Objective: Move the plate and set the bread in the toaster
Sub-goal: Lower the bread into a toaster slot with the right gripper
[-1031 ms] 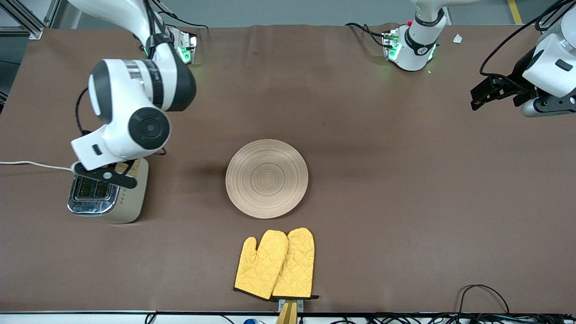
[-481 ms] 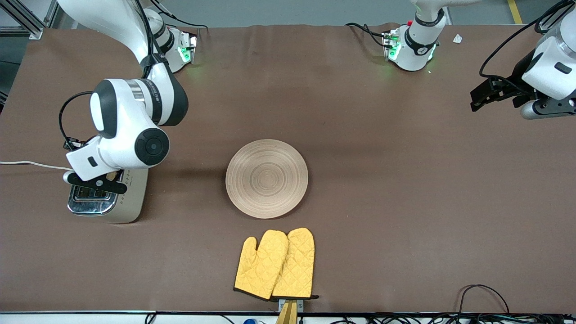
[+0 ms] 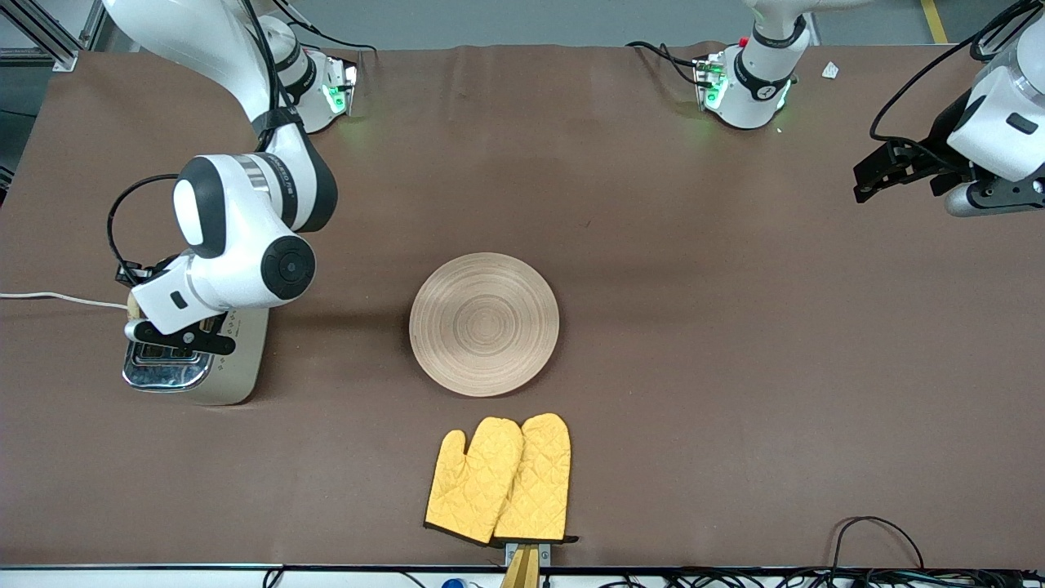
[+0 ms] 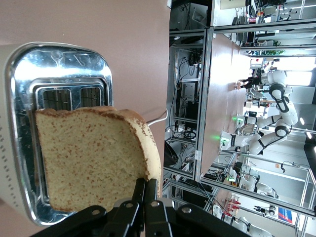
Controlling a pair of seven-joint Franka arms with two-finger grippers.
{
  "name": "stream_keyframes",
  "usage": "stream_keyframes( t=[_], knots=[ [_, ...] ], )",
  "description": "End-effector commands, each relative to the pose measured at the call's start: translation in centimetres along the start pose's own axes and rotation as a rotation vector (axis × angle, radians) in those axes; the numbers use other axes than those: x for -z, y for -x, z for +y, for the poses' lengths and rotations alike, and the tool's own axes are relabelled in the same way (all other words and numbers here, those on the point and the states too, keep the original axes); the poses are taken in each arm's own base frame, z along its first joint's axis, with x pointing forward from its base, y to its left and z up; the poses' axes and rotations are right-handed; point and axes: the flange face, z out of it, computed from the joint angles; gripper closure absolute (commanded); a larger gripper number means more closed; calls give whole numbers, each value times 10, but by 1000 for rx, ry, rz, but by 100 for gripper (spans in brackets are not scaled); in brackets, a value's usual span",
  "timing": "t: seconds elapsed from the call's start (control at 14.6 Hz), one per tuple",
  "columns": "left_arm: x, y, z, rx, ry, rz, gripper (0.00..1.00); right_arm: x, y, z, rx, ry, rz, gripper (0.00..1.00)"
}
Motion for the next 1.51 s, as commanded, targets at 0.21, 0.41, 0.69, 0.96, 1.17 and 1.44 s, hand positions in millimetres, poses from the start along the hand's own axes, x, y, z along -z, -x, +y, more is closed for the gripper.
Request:
stream_keyframes(
  t=[0.21, 0.41, 0.69, 0.96, 1.17, 1.44],
  knots=[
    [4, 0, -1, -10, 17, 7, 0, -15, 6, 11, 4, 12, 36, 100],
    [2, -1, -1, -8, 15, 3, 0, -30, 6, -3, 27, 4, 49, 100],
    [5, -1, -2, -11, 13, 8, 0, -31, 5, -7, -9, 2, 52, 100],
    [6, -1, -3, -9, 9, 11, 0, -30, 1, -13, -29, -9, 75, 100],
    [5, -1, -3, -8, 7, 9, 0, -34, -2, -21, -45, -6, 84, 100],
    [5, -1, -3, -10, 9, 9, 0, -41, -4, -42, -68, -1, 69, 98]
  ],
)
